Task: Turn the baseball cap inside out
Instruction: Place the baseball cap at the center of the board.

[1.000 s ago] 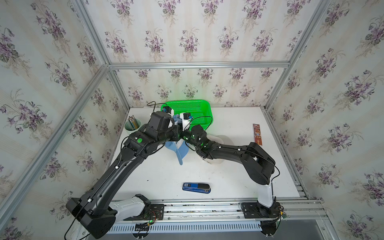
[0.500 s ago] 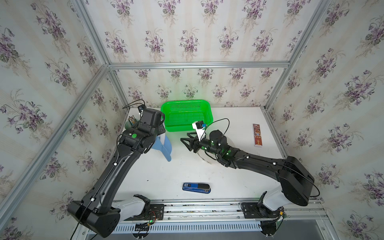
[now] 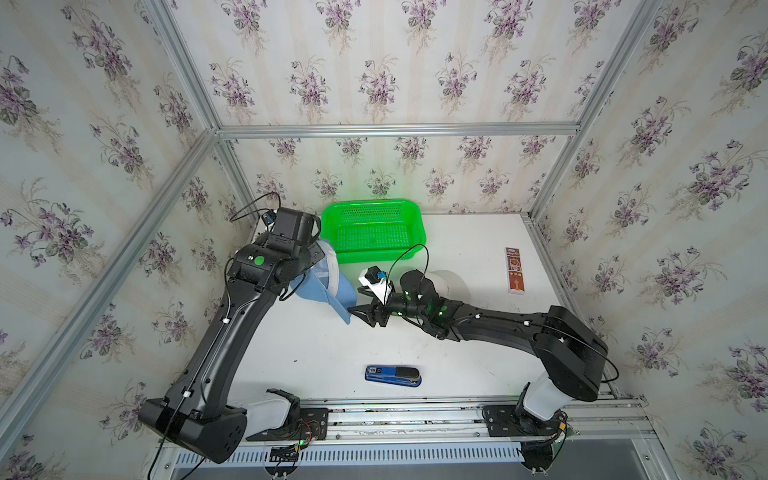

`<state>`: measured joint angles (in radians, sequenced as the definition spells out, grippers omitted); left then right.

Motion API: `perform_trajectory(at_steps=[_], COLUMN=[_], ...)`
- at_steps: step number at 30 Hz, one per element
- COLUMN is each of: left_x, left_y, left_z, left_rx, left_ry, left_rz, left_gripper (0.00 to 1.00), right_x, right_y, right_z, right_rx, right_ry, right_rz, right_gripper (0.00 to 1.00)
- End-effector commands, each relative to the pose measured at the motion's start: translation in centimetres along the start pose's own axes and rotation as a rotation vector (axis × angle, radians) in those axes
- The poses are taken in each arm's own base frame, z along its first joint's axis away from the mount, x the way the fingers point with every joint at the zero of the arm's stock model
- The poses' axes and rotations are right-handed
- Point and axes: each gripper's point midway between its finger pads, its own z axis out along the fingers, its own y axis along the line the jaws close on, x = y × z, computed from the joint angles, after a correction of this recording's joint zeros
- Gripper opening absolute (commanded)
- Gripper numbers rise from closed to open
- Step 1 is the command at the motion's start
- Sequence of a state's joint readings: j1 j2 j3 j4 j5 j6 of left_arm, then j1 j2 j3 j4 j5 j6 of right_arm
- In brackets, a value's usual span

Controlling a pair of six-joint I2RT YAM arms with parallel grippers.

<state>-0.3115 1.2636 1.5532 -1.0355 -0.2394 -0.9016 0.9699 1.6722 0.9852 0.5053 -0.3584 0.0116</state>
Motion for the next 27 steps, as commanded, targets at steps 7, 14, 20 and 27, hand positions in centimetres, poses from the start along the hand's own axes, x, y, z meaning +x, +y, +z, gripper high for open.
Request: perform_trajectory(at_steps=[7, 14, 20, 27], left_x=[-0.4, -0.4, 0.1, -0.3], left_y=[1.3, 0.8, 1.0, 2.0], left_z=[-0.9, -0.6, -0.5, -0.9], left_rx=[-0.038, -0.018, -0.012, -0.051], left_ry=[-0.032, -0.037, -0.030, -0.060], left_rz=[-0.032, -0.058, -0.079, -0.087], left_gripper=[0.05, 0.05, 0.04, 0.07], right_x=[-1.7, -1.1, -1.4, -1.4], right_y=[1.9, 3.7, 3.1, 3.9], right_z=[-0.6, -0.6, 2.4, 3.8], right_rx=[-0.082, -0.149, -0.172, -0.266], right_ry=[-0.074, -0.069, -0.076, -0.033], right_rz=[0.002, 0.030, 0.068, 0.116], right_gripper=[0.70, 0.71, 0.70, 0.00])
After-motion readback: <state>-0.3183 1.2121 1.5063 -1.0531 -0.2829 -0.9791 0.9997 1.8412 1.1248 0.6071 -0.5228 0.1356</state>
